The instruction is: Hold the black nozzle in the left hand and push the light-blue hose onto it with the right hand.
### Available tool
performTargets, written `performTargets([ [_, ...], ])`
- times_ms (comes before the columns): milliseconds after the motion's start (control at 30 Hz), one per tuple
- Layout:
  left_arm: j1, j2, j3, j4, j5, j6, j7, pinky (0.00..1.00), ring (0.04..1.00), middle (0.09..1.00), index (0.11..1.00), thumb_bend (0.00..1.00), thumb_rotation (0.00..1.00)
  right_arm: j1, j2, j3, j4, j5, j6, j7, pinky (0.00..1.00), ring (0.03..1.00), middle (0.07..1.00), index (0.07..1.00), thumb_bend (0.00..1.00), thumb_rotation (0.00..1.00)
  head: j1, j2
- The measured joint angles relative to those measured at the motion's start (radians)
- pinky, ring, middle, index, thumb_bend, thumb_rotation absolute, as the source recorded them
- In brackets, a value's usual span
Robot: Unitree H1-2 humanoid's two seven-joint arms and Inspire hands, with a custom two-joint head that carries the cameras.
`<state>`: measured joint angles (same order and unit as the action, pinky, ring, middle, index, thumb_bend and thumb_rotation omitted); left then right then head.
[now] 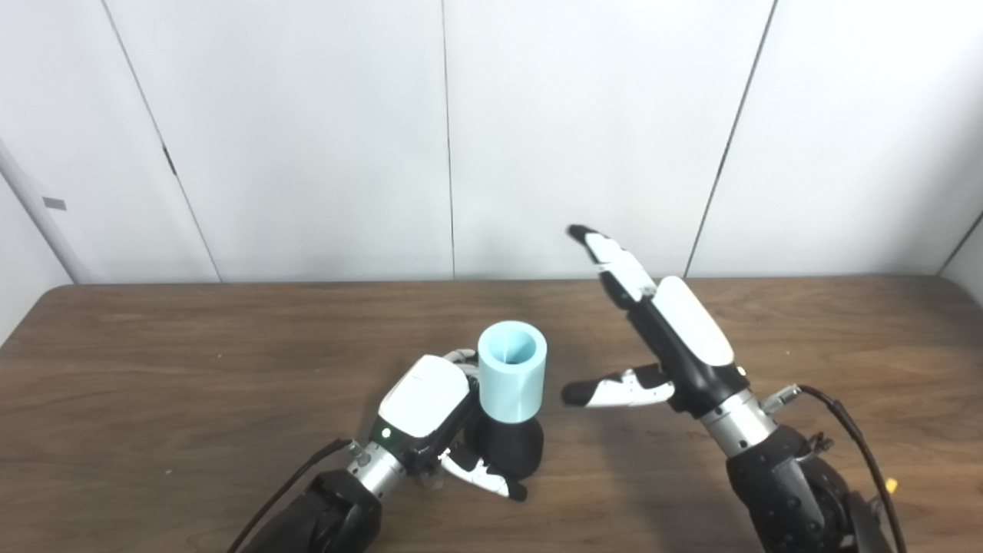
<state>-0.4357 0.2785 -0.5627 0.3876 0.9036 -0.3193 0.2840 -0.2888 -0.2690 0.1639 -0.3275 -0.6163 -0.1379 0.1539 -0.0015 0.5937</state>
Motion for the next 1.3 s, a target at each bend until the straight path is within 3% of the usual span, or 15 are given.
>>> performTargets([
  [100,-0.001,-0.001,0.0,0.0,0.0,0.0,-0.001,0.82,0.519,0.489,0.475,0.52,0.0,-0.018,0.0,0.02,-0.056,-0.043,0.006,0.04,1.0,1.0,1.0,0.97,0.97,0.79,0.0,0.0],
  [300,-0.001,-0.001,-0.001,0.001,0.0,0.0,0.001,0.83,0.512,0.476,0.489,0.52,0.0,-0.025,-0.002,0.047,-0.067,-0.111,0.004,0.077,1.0,1.0,1.0,0.989,0.96,0.81,0.0,0.0],
  [567,-0.001,-0.001,-0.001,0.002,0.0,0.0,0.001,0.82,0.523,0.483,0.482,0.52,0.0,-0.026,-0.002,0.072,-0.12,-0.127,0.005,0.157,1.0,1.0,0.977,0.949,0.94,0.83,0.002,0.0],
  [1300,-0.002,-0.001,-0.001,0.003,-0.001,0.0,-0.002,0.83,0.522,0.484,0.48,0.52,0.0,0.0,-0.014,0.087,-0.113,-0.164,0.009,0.242,1.0,1.0,0.903,0.886,0.94,0.82,0.006,0.003],
])
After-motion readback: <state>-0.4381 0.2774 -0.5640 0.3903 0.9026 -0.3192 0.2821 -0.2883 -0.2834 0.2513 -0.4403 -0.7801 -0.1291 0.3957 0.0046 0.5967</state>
